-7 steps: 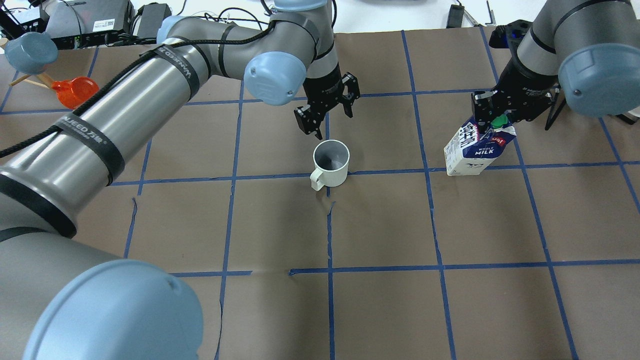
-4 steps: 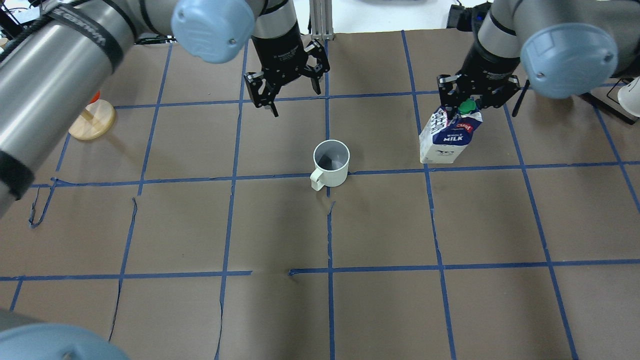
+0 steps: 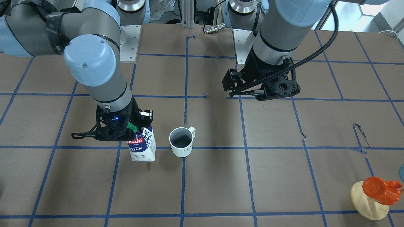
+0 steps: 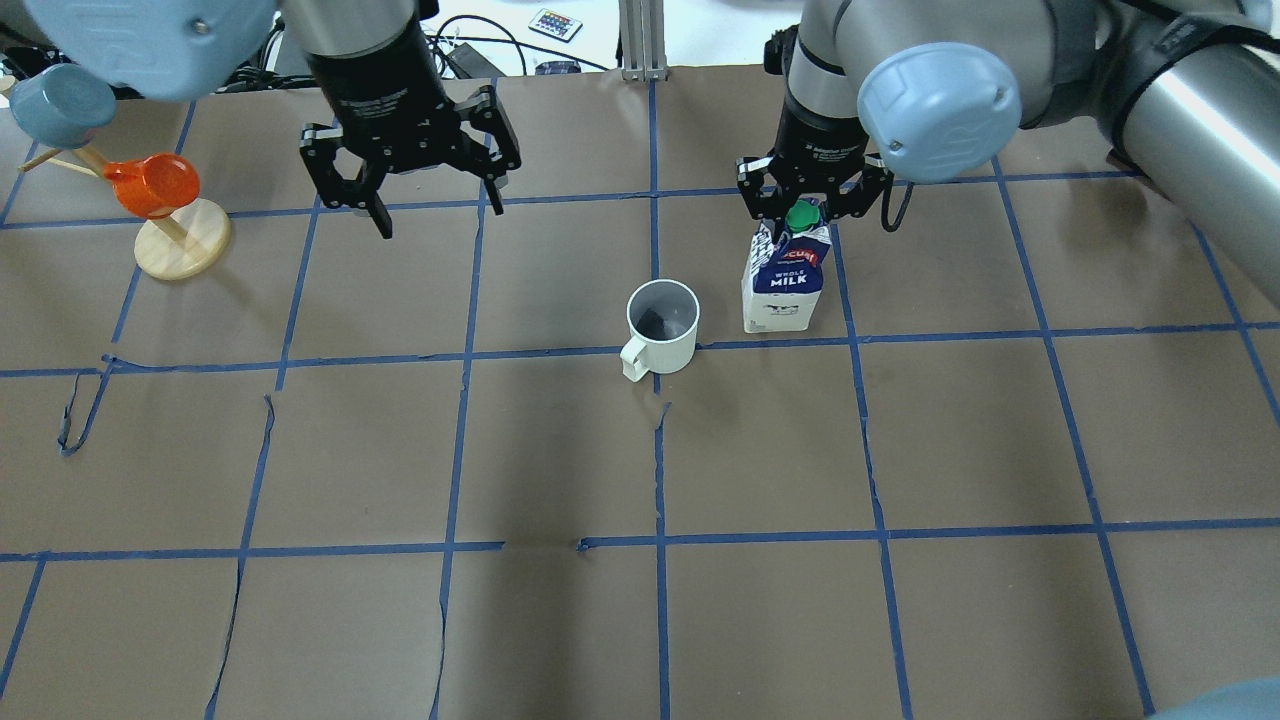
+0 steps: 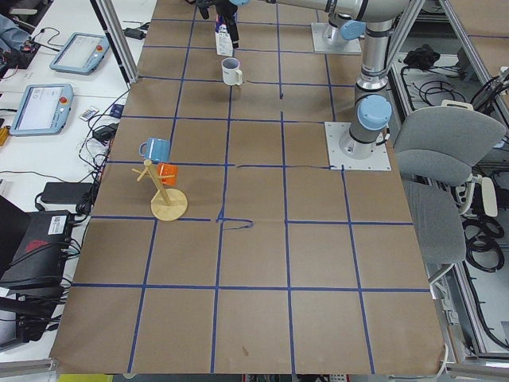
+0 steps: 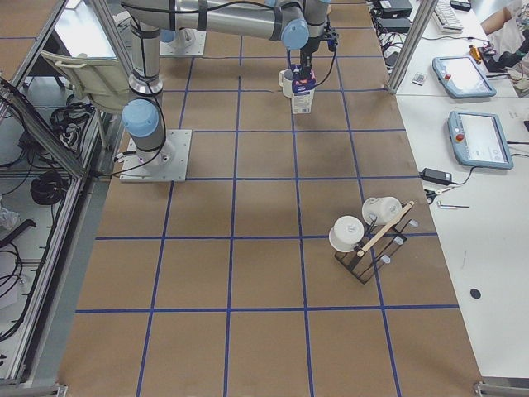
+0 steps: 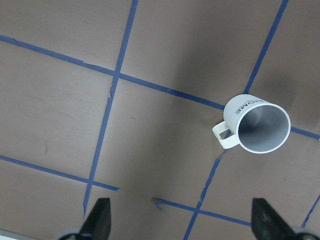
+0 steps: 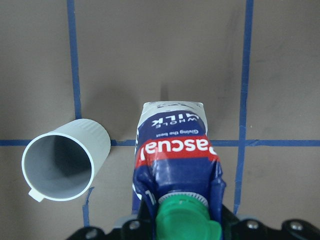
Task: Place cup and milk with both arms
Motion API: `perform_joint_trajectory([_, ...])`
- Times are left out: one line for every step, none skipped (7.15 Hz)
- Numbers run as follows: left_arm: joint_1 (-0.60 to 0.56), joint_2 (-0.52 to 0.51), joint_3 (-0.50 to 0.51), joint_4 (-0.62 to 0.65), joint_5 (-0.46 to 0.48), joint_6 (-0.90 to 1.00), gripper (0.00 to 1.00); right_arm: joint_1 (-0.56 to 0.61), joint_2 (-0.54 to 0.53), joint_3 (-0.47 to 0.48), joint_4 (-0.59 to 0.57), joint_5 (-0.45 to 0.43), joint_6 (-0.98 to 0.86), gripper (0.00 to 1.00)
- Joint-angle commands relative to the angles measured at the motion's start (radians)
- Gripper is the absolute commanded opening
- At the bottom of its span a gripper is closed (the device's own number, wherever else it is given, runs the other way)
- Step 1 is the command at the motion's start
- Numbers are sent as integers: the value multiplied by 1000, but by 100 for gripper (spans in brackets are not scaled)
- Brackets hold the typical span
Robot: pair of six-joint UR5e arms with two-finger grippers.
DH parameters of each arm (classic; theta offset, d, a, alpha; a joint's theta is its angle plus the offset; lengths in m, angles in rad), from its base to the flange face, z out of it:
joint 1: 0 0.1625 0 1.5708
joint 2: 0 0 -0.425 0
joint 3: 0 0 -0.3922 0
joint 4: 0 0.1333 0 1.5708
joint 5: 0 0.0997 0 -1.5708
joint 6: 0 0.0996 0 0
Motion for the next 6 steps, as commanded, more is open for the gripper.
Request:
perform_joint_trajectory([107, 64, -41, -1, 4, 221, 100, 35, 36, -6, 1, 2, 8, 20])
perform_joint_trajectory([118, 79, -55, 6, 2, 253, 100, 42, 41, -7, 1, 4, 8, 20])
perform_joint_trajectory([115, 84, -69, 40, 4, 255, 95, 58, 47, -6, -3, 2, 21, 20])
perform_joint_trajectory([115, 87, -99, 118, 4, 255, 99, 65, 59, -6, -9, 2, 52, 20])
perform_joint_trajectory([115, 101, -121, 132, 4, 253, 100, 67, 61, -6, -11, 2, 52, 20])
perform_joint_trajectory([115, 108, -124, 126, 5, 252, 100, 67, 64, -6, -11, 4, 52, 20])
